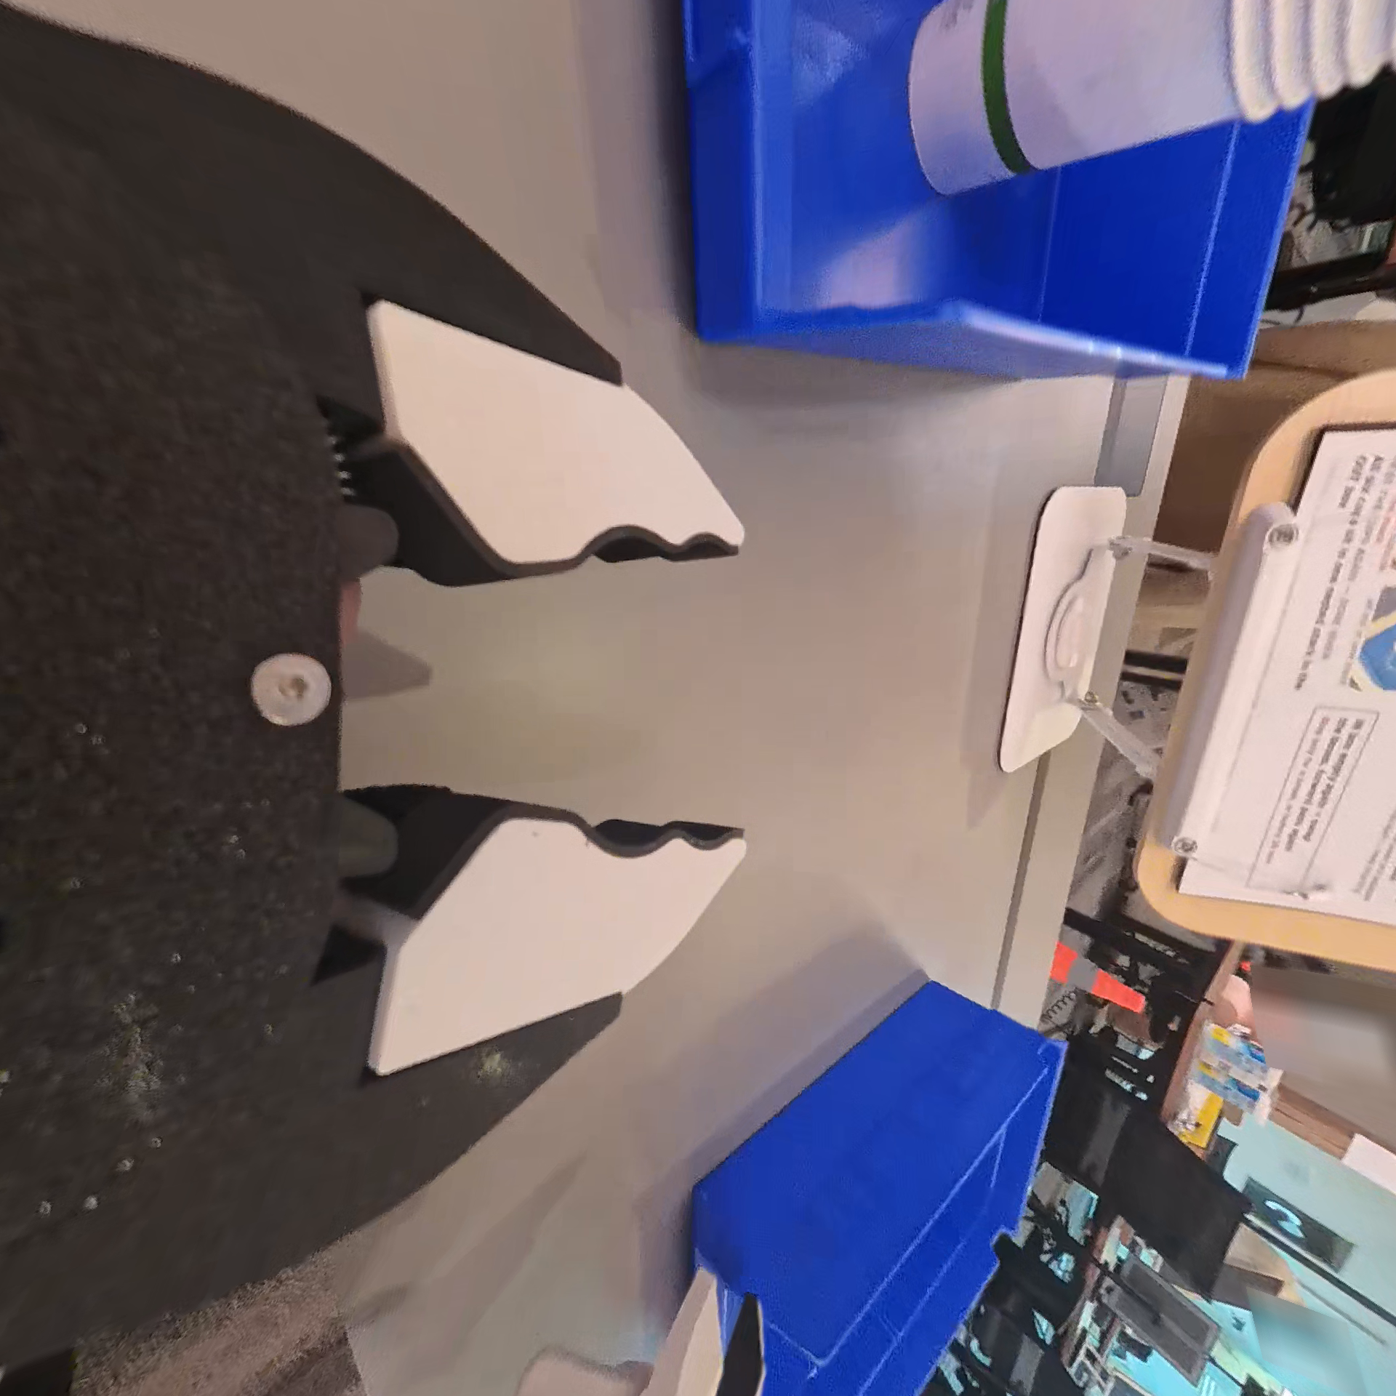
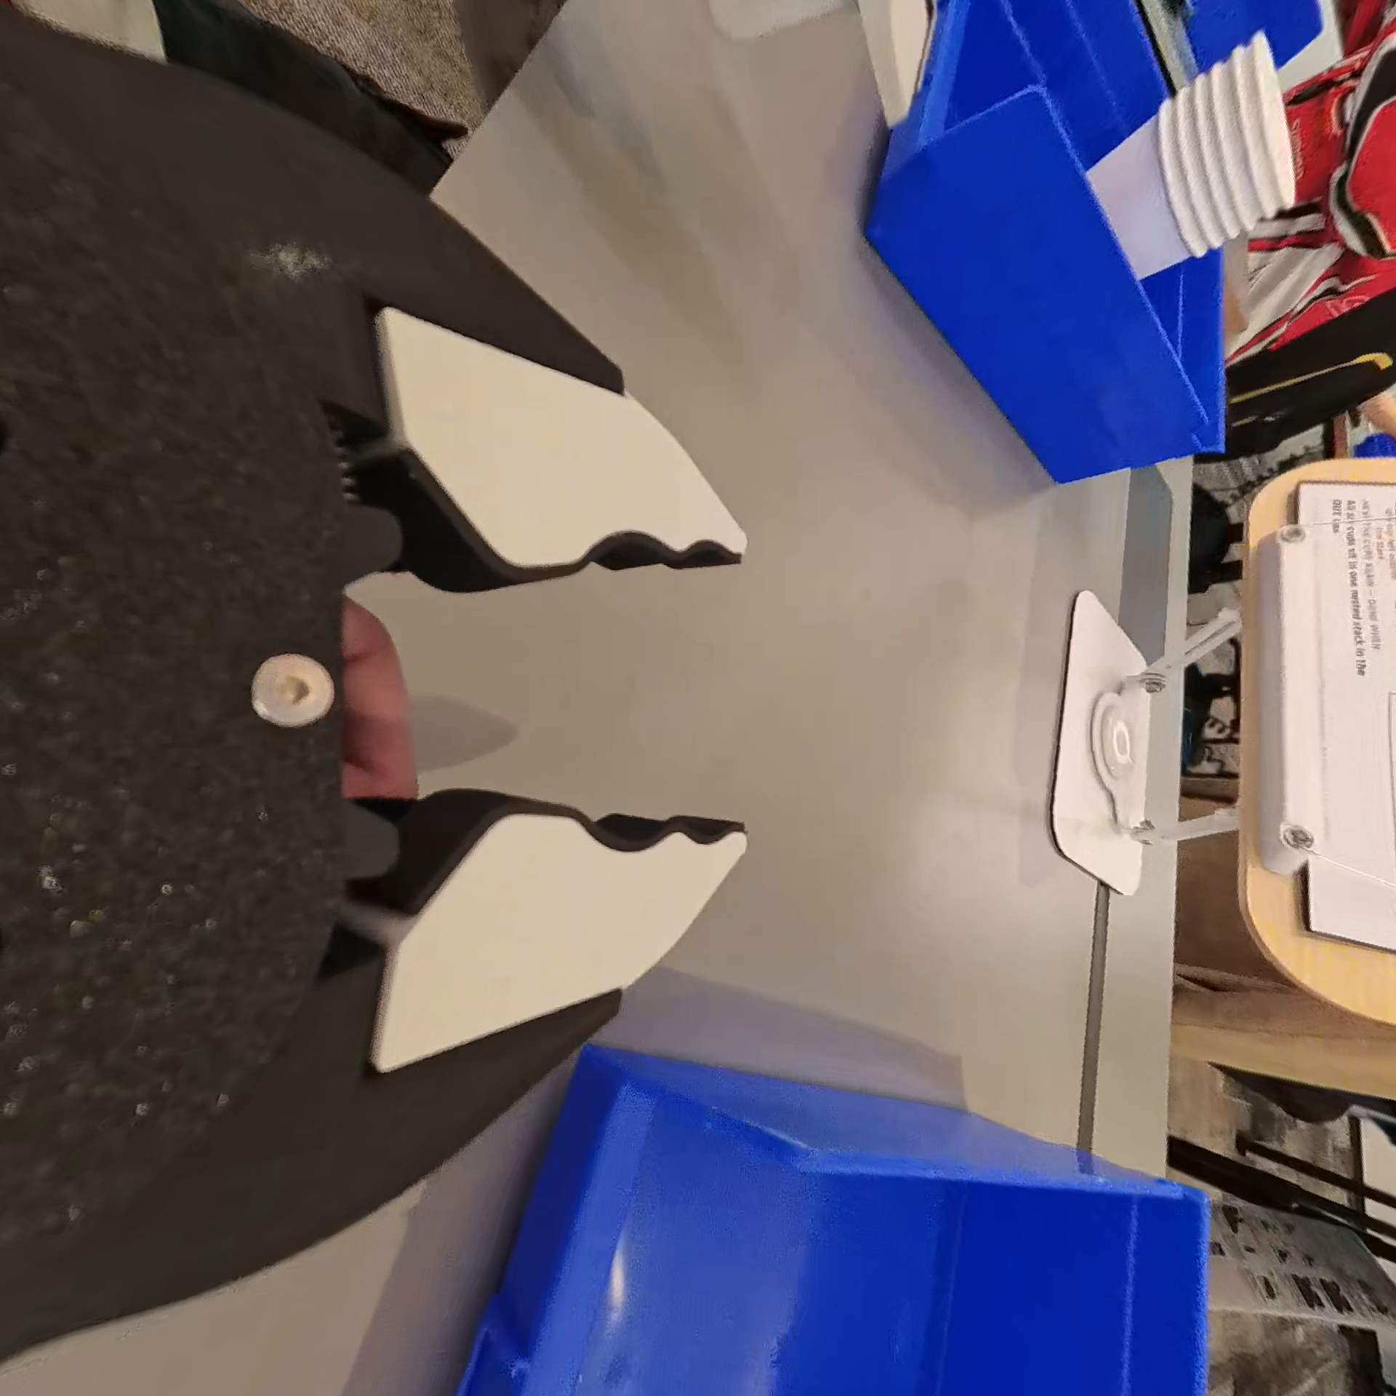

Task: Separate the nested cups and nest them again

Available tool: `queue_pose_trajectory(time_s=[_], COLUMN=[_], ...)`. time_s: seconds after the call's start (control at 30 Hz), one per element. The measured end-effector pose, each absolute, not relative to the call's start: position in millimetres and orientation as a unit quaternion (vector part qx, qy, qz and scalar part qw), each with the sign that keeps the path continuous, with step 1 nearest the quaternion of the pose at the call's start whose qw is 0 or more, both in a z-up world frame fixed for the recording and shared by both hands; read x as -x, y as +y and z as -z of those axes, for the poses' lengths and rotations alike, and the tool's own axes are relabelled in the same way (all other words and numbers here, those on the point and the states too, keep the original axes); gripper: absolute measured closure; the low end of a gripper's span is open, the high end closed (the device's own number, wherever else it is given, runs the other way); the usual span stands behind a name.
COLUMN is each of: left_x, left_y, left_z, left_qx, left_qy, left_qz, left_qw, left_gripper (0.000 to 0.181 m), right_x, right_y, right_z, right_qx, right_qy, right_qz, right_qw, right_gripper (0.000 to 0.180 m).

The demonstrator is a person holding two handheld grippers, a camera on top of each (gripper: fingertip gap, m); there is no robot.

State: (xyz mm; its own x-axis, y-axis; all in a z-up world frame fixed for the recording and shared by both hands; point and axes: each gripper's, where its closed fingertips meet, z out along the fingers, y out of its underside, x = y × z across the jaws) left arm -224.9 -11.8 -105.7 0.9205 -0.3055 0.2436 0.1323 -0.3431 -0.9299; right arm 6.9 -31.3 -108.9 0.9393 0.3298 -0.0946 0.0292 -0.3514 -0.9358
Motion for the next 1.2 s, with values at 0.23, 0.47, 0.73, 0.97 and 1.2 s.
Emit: queue_pose_trajectory(time_s=[0.23,0.47,0.73,0.97,1.2], left_x=[213,245,375,416,419], left_y=[-2,0,61,147,185], left_z=[108,102,79,101,120], left_qx=[0.807,0.809,0.825,0.872,0.892], left_qy=[0.093,0.062,-0.007,0.002,0.029], left_qz=[0.168,0.141,0.052,0.051,0.034], left_qw=[0.558,0.567,0.563,0.487,0.449], left_gripper=[0.115,0.118,0.097,0.095,0.091], right_x=[-8,-3,3,2,-17], right_y=[-27,-25,-22,-23,-26], right_z=[127,132,137,126,125], right_qx=[0.822,0.826,0.828,0.821,0.823], right_qy=[-0.133,-0.135,-0.122,-0.136,-0.123], right_qz=[-0.106,-0.116,-0.165,-0.152,-0.123], right_qw=[0.544,0.536,0.521,0.533,0.541], right_gripper=[0.117,0.120,0.125,0.126,0.128])
